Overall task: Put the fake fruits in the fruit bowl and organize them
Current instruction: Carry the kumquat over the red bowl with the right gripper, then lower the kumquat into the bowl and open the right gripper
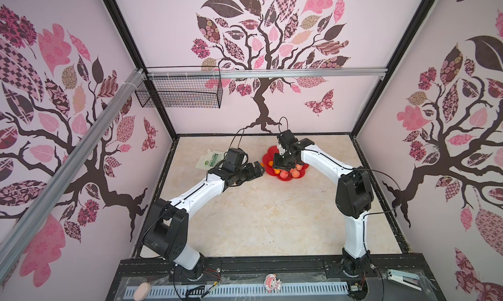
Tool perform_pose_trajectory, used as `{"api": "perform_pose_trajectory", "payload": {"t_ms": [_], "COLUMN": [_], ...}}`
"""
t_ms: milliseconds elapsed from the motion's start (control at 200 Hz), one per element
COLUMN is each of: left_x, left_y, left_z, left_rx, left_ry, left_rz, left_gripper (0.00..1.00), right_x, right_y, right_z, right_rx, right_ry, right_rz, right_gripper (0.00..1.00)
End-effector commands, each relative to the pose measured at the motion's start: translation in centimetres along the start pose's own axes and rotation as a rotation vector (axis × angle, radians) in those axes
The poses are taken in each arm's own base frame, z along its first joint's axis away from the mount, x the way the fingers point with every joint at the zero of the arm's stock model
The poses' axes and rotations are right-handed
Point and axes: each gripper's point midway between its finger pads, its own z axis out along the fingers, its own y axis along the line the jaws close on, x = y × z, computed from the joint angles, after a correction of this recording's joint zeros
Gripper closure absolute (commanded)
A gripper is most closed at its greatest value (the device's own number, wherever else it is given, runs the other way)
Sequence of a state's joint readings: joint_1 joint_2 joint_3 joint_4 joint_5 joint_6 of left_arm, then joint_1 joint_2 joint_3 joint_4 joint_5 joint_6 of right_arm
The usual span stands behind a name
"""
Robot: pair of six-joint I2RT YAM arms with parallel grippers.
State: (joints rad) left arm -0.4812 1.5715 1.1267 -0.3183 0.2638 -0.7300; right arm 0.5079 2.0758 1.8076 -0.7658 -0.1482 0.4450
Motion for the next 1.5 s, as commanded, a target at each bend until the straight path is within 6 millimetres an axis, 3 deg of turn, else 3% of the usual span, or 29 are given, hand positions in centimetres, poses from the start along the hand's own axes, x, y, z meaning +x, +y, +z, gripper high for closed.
{"api": "perform_pose_trajectory", "payload": {"t_ms": [0,610,825,865,1215,1495], "left_x": [-2.0,-3.1,-2.9,-2.8,-2.7,-2.5], "left_y": [-0.8,0.0,0.3,0.3,0.3,-0.2], "left_z": [0.4,3.0,3.4,3.5,3.2,0.9], "left_rx": [0.009,-0.001,-0.01,-0.01,-0.012,-0.019], "left_ry": [-0.044,-0.013,0.004,0.006,0.014,-0.001], "left_rz": [0.026,0.023,0.017,0.017,0.019,0.037], "left_gripper": [0.02,0.02,0.02,0.02,0.02,0.02], "right_x": [-0.3,-2.1,-1.3,-2.2,-2.9,-4.4], "right_y": [-0.5,-1.2,-1.6,-1.1,-0.6,0.0], "right_z": [1.0,5.7,7.0,6.5,5.5,1.4], "right_rx": [0.036,0.069,0.08,0.066,0.066,0.075], "right_ry": [0.03,0.083,0.126,0.103,0.082,0.005], "right_rz": [-0.012,-0.01,-0.011,-0.015,-0.024,-0.035], "right_gripper": [0.64,0.63,0.62,0.61,0.56,0.55]}}
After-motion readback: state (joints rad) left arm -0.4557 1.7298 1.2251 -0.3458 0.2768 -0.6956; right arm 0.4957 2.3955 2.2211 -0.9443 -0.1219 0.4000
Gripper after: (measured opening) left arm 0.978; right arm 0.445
